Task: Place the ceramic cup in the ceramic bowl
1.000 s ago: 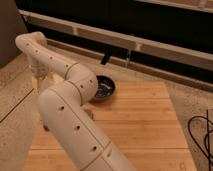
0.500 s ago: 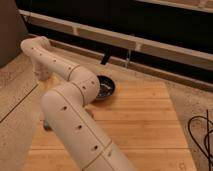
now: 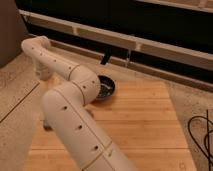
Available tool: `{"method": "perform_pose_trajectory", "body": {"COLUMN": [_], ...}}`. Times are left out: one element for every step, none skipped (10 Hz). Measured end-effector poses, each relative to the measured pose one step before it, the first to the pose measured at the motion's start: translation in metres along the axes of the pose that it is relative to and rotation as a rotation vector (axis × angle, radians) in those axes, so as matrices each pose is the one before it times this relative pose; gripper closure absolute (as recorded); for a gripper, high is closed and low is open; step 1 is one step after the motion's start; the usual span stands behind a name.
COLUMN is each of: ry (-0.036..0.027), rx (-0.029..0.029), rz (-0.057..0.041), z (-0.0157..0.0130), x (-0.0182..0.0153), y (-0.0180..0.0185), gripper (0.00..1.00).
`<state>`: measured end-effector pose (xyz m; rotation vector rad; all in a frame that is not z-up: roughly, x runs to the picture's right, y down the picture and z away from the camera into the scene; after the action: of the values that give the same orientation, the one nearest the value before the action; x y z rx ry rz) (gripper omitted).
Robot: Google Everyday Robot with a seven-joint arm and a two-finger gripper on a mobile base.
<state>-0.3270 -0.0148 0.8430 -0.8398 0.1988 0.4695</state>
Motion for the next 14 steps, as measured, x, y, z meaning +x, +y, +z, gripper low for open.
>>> {"method": "perform_pose_trajectory", "body": {"ry": [-0.00531,-0.00786,-0.00536,-0.00691,-0.00476,0.00085,0.00764,0.00412,0.00113,-0.00483,-0.00651,0.00001,0.00672,-0.00917], "rx": [0.01865,0.02972,0.01667,0.02084,0.02833,0.02171,0.02645,0.02091,0.02862,0.01326,0.01074,0.01058,0.0267,0.02565], "rz": [-0.01532,-0.03345,-0.01902,-0.02419,-0.02698,-0.01762,-0.0065,-0.00201,-0.00485,-0.00063,0.00003,0.00101,0.01627,0.02213], "z": [-0.00755,-0.01338,-0.00818,-0.0111,-0.01369,-0.00947,-0.00932,-0.00861,-0.01207,-0.00693,-0.00711,-0.00396,-0.00256,-0.00596], "x": [-0.00408,-0.00915,-0.00512,-0.00652,-0.00761,-0.00373,-0.00044,0.00061,0.00308,0.00341,0.00798,0.01177,0.01755,0.01288], "y": [0.00288,0.00864,0.00437,0.00586,0.0089,0.00686,0.00637,0.00713,0.01431,0.01074,0.01944,0.02083,0.01542,0.00733], "gripper": [1.0,1.0,1.0,1.0,1.0,1.0,1.0,1.0,1.0,1.0,1.0,1.0,1.0,1.0]}}
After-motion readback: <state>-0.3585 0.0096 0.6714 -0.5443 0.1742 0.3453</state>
